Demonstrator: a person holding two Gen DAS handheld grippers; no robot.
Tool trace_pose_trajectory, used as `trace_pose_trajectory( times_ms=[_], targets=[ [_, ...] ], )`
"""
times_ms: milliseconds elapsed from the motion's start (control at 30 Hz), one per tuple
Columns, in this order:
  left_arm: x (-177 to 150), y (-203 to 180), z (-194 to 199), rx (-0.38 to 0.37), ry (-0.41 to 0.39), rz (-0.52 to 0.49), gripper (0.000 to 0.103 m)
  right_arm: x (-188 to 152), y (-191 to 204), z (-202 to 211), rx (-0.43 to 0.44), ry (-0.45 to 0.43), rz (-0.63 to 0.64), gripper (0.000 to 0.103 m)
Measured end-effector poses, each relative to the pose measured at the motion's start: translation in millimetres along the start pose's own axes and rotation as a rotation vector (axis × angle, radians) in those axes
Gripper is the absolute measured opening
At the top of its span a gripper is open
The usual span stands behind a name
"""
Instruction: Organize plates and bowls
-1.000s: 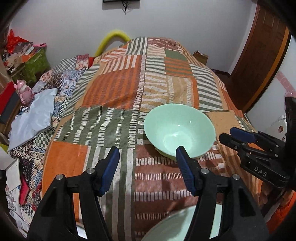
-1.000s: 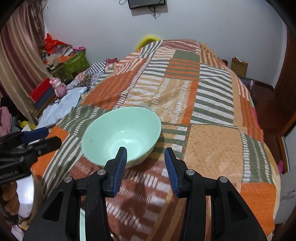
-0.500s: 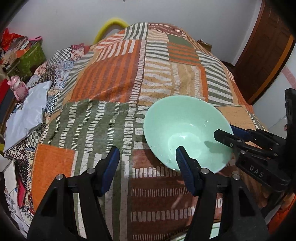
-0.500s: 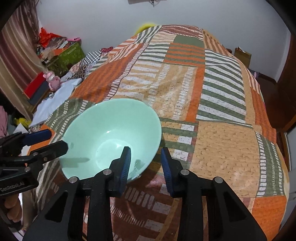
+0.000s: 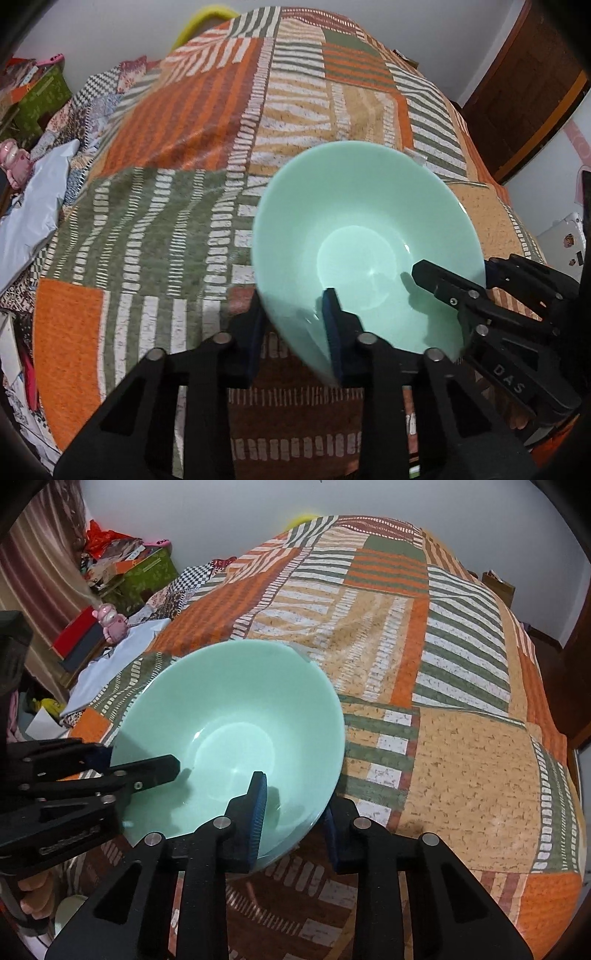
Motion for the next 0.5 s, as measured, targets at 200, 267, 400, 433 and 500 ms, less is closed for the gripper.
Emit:
trace_pose_trajectory(
  times_ms=[200,267,400,433,500],
  targets=[
    [-3.6,-2.7,0.8,0.012,-0.004,-0.016,0.021,-1.7,4.7,5.7,-0.011,-0.011,0.007,0.023],
    [-5.9,-4.8,6.0,0.018,-0.013,-0.026,0.021,-3.0,6.1,8.7,-0.010,-0.013,0.006,0.023],
    [-11.0,-8.4,21.2,0.020,-0.037,-0.032,0.021,-5.8,11.4,22.2,-0.010,-0.033,0.005,0.023],
    [-12.3,-9.2,25.5,0.020,-0.044,-0.033,0.021,-6.2,13.0,26.6,-0.008,-0.040,0.005,0.023],
    [-16.4,-11.2,37.3,0.015,-0.062,-0.031,0.021,-6.9,15.8,35.2,-0.008,-0.054,0.008,0.023]
  ],
)
Point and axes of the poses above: each gripper's, at about its wrist camera, not at the fingertips, and z roughly against the way its jaws point, y to its left, x to its top, the point moved 8 cm from there along -z, roughly the way its jaws point, and after that the axes turned 6 degrees about y, right-handed, at the moved point
